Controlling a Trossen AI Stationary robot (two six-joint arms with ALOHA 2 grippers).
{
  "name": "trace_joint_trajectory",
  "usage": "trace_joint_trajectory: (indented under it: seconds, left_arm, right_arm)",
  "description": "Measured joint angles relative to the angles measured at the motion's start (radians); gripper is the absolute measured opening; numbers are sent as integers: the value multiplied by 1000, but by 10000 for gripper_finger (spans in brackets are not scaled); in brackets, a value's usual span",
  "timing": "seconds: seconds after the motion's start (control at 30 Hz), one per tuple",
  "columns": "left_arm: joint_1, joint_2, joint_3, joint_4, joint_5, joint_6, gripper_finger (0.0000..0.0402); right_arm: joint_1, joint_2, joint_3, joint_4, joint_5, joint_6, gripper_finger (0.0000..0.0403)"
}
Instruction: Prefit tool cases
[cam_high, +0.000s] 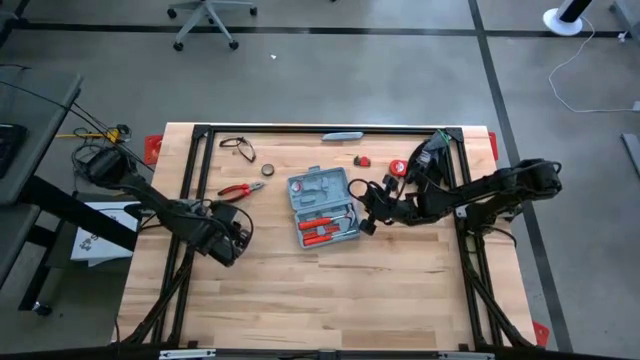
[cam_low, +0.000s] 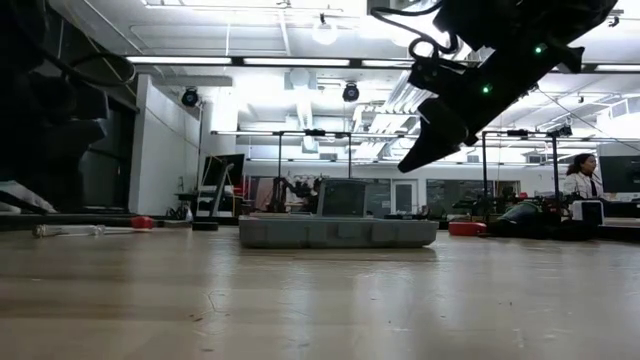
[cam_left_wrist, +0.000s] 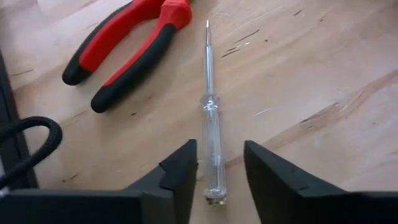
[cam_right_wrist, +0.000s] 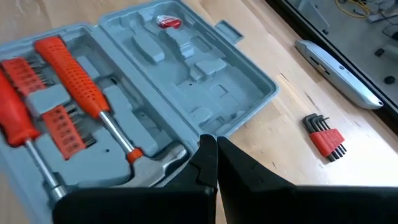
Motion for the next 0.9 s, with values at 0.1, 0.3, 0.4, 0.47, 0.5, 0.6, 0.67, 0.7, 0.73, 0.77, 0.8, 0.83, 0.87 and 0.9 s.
trace_joint_trajectory:
  seconds: [0.1,0.3,0.4,0.47,0.5,0.6,0.67,0.7,0.73,0.77,0.8,0.83,0.87,0.9]
  left_arm:
    - [19,0,0,7,0,-3,161]
    - [78,-1,-5,14,18,10,195]
    - [126,-1,-30,19,71,12,197]
    - [151,-1,-53,34,87,19,197]
    - [163,-1,-65,53,92,29,198]
    - [197,-1,-95,119,99,58,198]
    - [215,-5,-117,174,90,95,198]
    - [221,-5,-124,197,83,111,198]
    - [226,-4,-128,213,78,123,198]
    - [232,-4,-129,222,78,129,198]
    - [235,-4,-129,225,79,134,198]
    - [237,-4,-129,227,79,141,198]
    - [242,-4,-129,228,82,153,198]
    - [248,-4,-130,232,88,161,198]
  right_arm:
    - [-11,0,0,0,-6,-8,0]
    - [-27,0,0,0,-8,-15,0]
    - [-28,0,0,0,-8,-16,0]
    - [-28,0,0,0,-9,-23,0]
    - [-28,0,0,0,-10,-23,0]
    - [-28,0,0,0,-11,-23,0]
    - [-28,0,0,0,-11,-23,0]
    - [-28,0,0,0,-12,-23,0]
    - [-28,0,0,0,-12,-23,0]
    - [-28,0,0,0,-12,-23,0]
    - [-28,0,0,0,-12,-23,0]
    - [-28,0,0,0,-12,-23,0]
    - [-28,0,0,0,-12,-23,0]
    - [-28,0,0,0,-13,-23,0]
